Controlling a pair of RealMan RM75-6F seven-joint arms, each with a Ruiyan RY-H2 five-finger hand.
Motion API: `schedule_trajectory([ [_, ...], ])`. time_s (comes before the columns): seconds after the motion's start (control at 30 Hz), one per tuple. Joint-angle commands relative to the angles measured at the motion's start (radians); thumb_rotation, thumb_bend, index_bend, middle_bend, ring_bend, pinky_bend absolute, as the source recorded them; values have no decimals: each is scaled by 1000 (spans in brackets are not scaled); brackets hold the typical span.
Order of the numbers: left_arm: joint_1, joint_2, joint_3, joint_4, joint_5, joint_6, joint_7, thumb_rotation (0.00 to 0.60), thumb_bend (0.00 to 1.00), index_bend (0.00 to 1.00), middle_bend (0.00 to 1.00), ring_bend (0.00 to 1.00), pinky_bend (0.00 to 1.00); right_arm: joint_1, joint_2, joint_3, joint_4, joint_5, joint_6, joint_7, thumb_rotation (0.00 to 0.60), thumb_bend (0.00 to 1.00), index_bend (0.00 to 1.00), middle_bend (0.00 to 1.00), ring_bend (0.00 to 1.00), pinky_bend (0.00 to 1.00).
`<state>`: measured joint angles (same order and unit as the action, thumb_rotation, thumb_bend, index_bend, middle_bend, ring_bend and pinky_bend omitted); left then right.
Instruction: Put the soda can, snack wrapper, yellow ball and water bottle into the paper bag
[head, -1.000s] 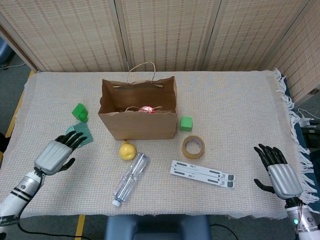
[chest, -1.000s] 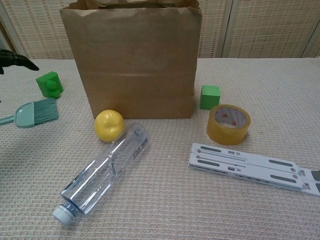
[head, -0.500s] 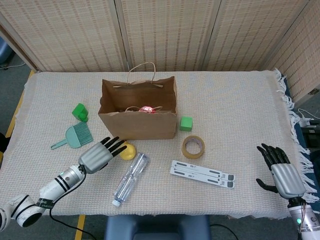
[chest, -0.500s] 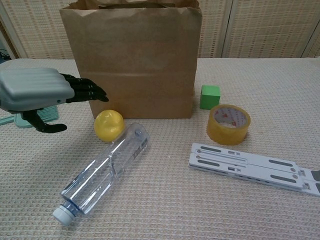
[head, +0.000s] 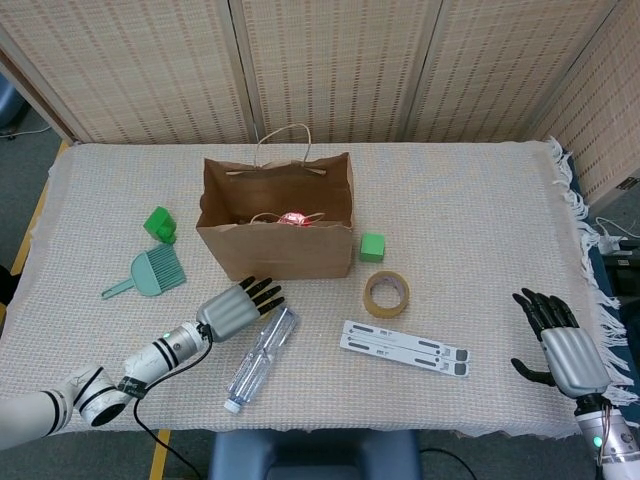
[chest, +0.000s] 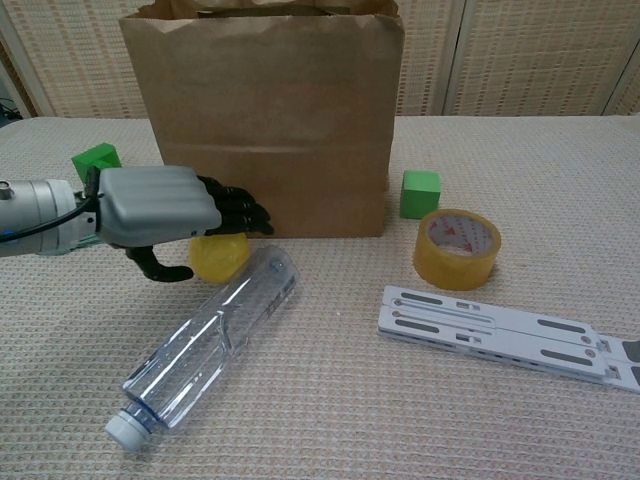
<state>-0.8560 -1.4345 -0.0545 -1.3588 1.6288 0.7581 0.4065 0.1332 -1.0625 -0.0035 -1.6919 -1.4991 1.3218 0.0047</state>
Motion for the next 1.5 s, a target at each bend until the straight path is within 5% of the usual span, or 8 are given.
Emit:
schedule_trajectory([
  [0.03,-29,-27,-14,42,-23,-26,0,600,371,0,0,0,195,1,1,0,-2,2,-2,2,600,128,0,0,0,0],
  [0.4,-39,-89,14,144,-67,-41,-22,600,382,108,57,45,249,4,3,2,-5,5,-7,4,600,128,0,0,0,0],
  [0.5,-35,-101,23,167,-60,-18,-30,600,419,217,167,129,323,4,3,1,-6,6,-9,4,600,128,0,0,0,0],
  [0.63,-31,-91,35,176,-35,24,-37,600,540,536,471,420,592,3,2,2,-6,7,-6,3,600,128,0,0,0,0],
  [0.7,-22,-74,39,170,-34,44,-44,600,565,603,562,525,670,3,1,2,-6,7,-6,1,600,128,0,0,0,0],
  [1.03,60,52,25,55,-88,163,-43,600,574,662,647,605,715,0,0,1,-3,3,1,1,600,128,0,0,0,0],
  [1.3,250,286,-44,-86,-205,450,-73,600,576,664,650,605,705,-4,-6,-5,2,-14,13,-1,600,127,0,0,0,0],
  [1.5,297,320,-193,-185,-347,595,-129,600,582,667,656,608,705,-5,-12,-5,3,-19,17,-13,600,128,0,0,0,0],
])
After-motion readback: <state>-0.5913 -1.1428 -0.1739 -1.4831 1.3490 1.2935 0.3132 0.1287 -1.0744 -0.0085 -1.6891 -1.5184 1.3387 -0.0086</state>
